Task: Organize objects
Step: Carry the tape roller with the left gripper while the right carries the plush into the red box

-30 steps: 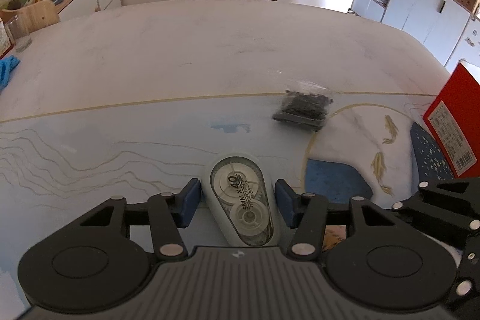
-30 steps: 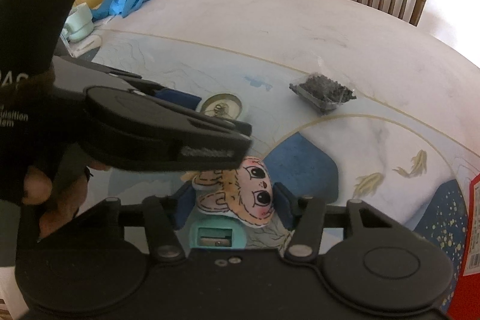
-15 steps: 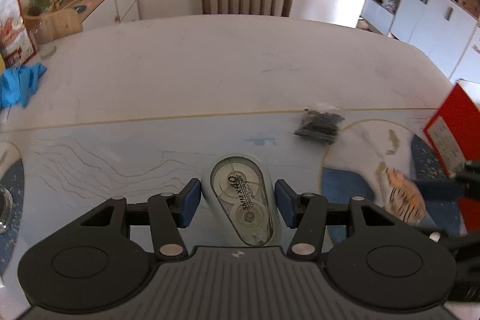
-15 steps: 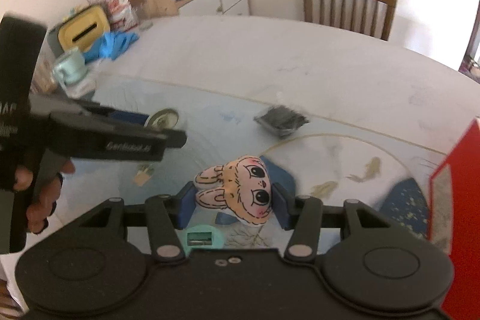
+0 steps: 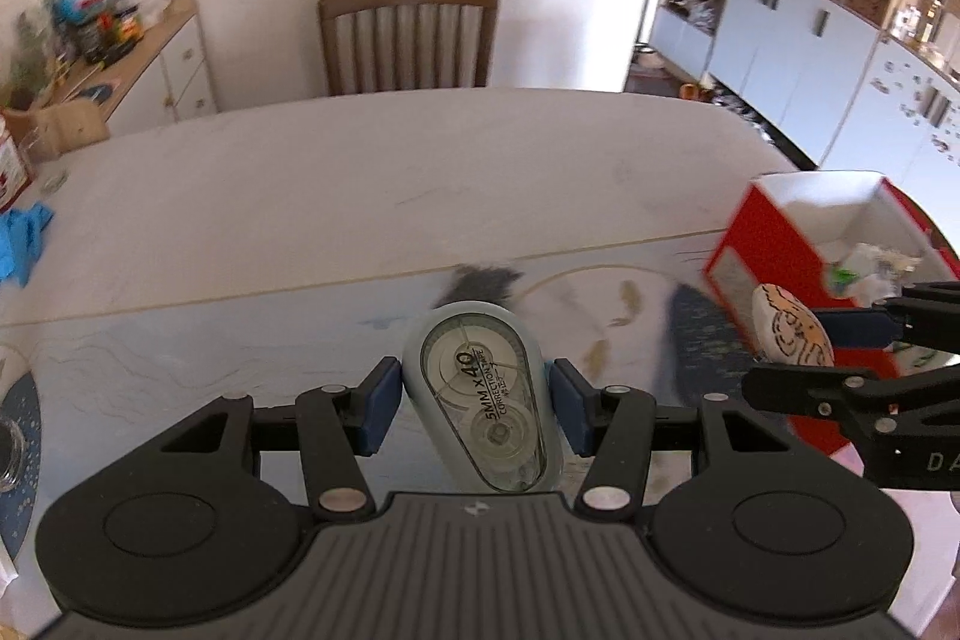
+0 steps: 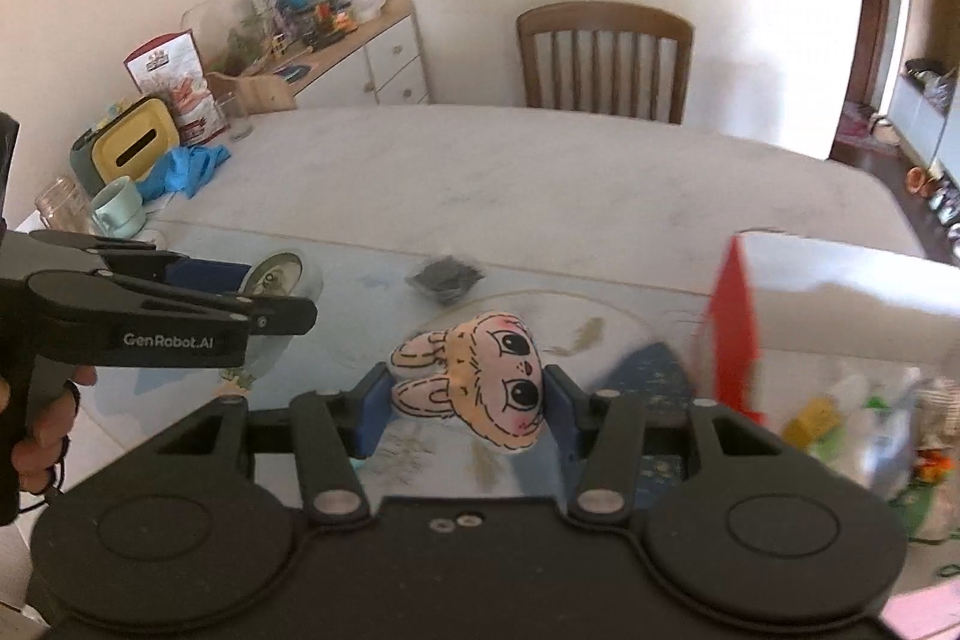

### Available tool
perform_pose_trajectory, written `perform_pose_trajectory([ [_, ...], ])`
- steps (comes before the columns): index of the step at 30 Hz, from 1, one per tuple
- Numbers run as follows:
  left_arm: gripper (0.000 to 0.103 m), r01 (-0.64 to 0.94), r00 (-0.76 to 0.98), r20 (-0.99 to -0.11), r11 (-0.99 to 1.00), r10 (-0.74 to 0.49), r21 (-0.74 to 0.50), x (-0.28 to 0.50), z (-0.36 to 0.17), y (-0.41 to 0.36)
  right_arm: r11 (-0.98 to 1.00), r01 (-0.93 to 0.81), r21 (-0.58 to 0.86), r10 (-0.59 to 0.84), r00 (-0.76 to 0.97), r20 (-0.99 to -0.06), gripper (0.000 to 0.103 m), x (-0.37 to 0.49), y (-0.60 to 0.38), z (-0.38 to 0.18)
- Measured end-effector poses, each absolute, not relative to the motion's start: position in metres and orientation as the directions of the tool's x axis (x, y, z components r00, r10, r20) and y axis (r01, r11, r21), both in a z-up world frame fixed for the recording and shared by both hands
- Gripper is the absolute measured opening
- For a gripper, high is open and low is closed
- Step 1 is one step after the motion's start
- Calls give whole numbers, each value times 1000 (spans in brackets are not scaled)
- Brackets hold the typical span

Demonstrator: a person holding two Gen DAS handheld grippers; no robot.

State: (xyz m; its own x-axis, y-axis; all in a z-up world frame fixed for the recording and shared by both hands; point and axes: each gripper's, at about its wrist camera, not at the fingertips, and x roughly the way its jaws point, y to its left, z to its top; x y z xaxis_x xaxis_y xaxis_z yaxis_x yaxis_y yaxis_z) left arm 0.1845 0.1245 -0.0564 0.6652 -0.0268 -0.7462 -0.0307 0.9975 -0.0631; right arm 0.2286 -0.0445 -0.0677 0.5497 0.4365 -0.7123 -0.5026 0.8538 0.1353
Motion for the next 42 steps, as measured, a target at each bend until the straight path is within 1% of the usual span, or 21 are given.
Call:
perform_pose_trajectory([
  [4, 54, 13, 674, -736, 998, -54, -62, 184, -45, 98, 872, -484, 74, 389, 591, -707, 51, 219, -66, -61],
  [14, 54, 96, 680, -725, 994, -110, -60, 192, -32, 24, 899, -430, 82, 362, 625, -692, 51, 212, -138, -52],
  [25, 54, 158, 656, -744, 987, -131, -34, 214, -38, -57, 938, -335, 89, 298, 650, -699, 52, 218, -234, -58],
  [34, 54, 198, 648, -749, 980, -137, -8, 247, -44, -119, 945, -317, 77, 275, 646, -712, 52, 232, -282, -70],
  [42, 54, 205, 630, -767, 979, -120, 15, 297, -47, -155, 940, -336, 64, 273, 626, -730, 52, 253, -298, -82],
])
